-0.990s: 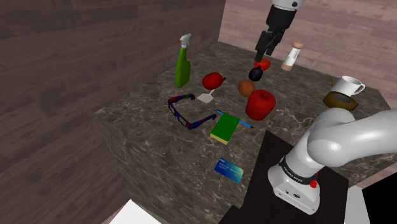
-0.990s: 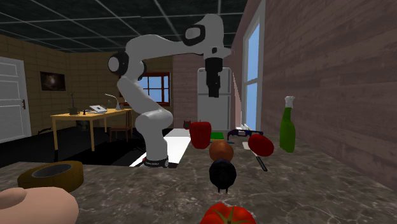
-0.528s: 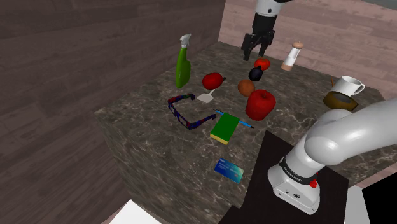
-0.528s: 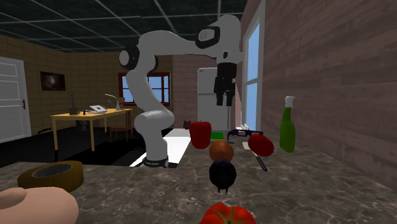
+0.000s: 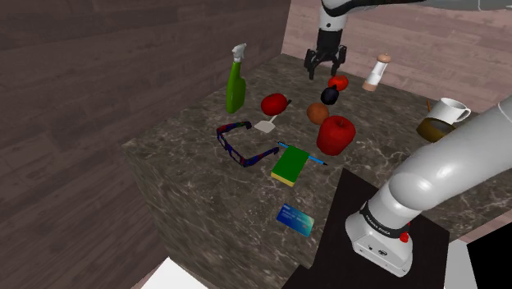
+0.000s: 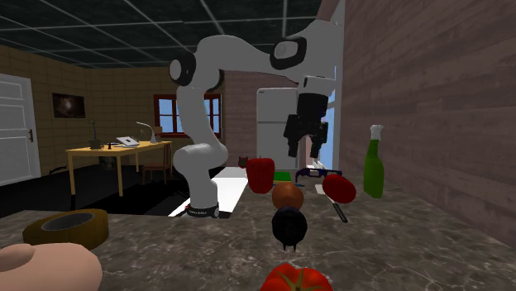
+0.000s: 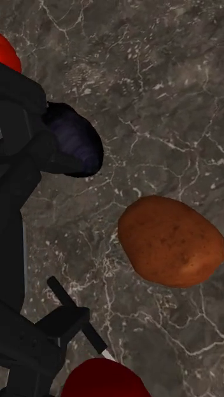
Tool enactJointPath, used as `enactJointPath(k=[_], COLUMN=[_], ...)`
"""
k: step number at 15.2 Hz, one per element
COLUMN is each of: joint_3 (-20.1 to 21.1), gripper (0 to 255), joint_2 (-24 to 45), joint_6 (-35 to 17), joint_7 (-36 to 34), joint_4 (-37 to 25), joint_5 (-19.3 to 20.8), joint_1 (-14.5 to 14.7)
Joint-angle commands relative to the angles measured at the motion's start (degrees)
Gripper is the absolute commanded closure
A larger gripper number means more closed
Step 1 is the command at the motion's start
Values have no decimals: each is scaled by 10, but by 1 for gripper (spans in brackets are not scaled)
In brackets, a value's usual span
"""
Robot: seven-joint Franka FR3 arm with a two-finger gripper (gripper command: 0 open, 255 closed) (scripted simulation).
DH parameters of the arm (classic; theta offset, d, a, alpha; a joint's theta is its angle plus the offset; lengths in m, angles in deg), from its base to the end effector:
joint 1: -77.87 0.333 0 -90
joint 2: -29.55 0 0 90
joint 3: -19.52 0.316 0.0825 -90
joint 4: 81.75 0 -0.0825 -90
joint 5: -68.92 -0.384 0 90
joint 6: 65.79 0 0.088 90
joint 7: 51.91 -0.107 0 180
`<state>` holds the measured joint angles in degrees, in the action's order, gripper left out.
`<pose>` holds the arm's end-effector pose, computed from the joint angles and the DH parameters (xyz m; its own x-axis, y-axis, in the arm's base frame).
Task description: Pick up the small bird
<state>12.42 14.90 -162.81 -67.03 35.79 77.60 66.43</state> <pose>0.4395 -0.1674 0.5385 0.8449 -0.5302 -0.0710 -0.5180 -0.8440 0.1394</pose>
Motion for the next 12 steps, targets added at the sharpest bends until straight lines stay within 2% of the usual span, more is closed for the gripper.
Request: enactJointPath(k=[1, 12], joint_3=[-10, -76], gripper=[0, 0], joint_2=[36, 217], joint_6=[-3, -1], joint_7=[-23, -127], joint_4=[-22, -149], joint_5=[3, 0], joint_1=[-13, -81])
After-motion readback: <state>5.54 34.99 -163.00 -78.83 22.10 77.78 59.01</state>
